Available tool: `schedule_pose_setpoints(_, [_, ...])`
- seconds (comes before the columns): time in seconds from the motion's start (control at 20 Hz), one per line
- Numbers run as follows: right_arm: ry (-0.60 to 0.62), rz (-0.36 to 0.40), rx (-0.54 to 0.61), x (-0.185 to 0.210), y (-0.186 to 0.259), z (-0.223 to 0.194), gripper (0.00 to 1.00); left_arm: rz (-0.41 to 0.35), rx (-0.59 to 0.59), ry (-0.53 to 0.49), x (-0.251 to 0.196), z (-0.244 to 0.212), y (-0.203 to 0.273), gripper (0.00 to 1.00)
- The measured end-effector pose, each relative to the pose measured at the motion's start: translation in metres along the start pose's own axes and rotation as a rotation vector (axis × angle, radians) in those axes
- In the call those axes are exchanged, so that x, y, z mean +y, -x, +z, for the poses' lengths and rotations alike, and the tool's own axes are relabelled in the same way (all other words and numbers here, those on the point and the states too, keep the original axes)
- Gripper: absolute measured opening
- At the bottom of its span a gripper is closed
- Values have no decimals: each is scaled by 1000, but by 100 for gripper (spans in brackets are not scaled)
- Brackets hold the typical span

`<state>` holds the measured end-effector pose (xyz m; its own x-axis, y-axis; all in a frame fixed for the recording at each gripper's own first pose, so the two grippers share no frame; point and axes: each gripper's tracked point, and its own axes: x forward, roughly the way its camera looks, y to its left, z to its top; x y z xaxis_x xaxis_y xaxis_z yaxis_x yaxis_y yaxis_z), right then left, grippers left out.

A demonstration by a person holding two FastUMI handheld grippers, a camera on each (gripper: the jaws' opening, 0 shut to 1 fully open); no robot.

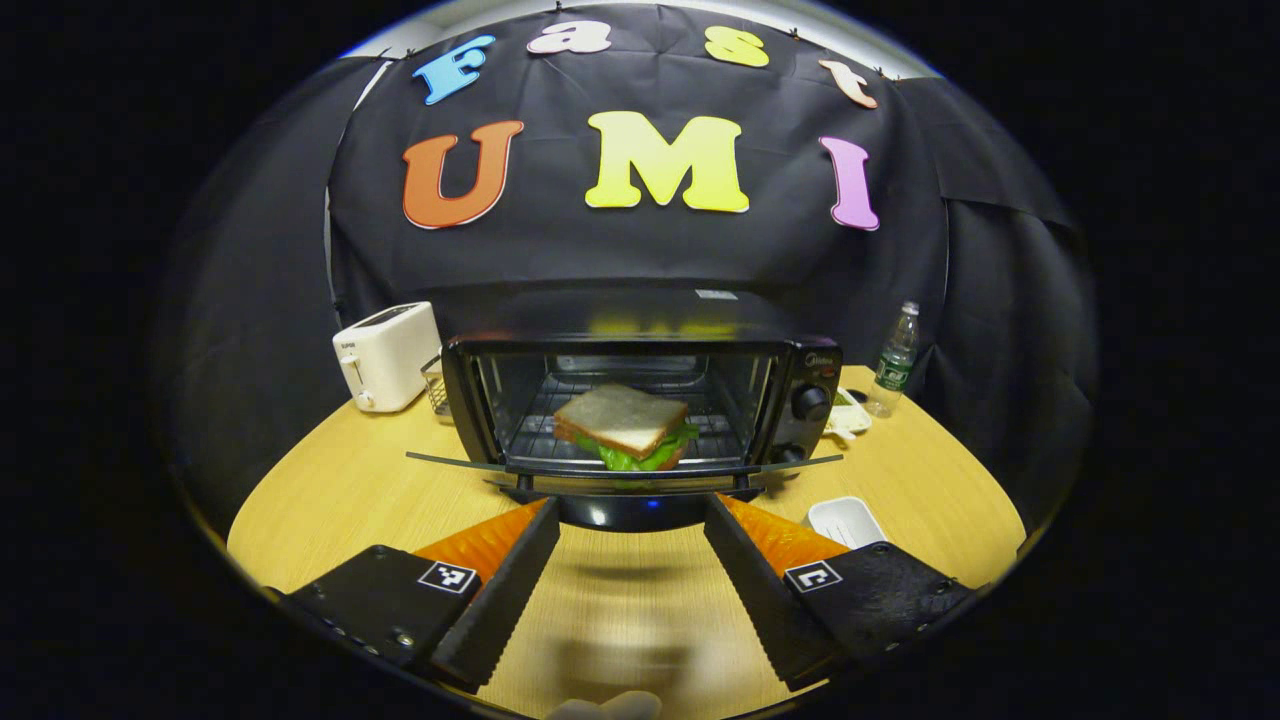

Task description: Open the electric oven with the left hand, put the food in, and close the electric oven.

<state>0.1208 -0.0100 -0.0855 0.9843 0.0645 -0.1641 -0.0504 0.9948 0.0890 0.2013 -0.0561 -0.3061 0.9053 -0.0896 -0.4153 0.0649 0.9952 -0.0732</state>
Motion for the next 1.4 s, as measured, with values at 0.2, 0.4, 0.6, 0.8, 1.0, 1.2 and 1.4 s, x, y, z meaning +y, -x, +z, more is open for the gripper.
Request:
schedule_pose_setpoints(0.2, [2,-13,-4,-4,-1,4,97,8,-27,-11,3,22,-12,96])
schedule_pose_setpoints(0.4, [-7,-18,-5,-6,-4,6,97,4,-42,-19,4,31,-18,96])
schedule_pose_setpoints(0.6, [-4,-18,-2,-7,-6,7,97,-2,-40,-43,-1,38,-25,96])
schedule_pose_setpoints(0.8, [3,-16,-9,-5,-6,11,97,9,-87,-37,1,55,-23,96])
schedule_pose_setpoints(1.0, [13,-7,-20,1,-5,17,97,15,-141,-52,-2,76,0,96])
schedule_pose_setpoints(1.2, [29,9,-50,13,3,29,97,16,-221,-40,2,111,49,96])
schedule_pose_setpoints(1.4, [47,27,-92,29,13,45,97,38,-320,-25,14,155,109,96])
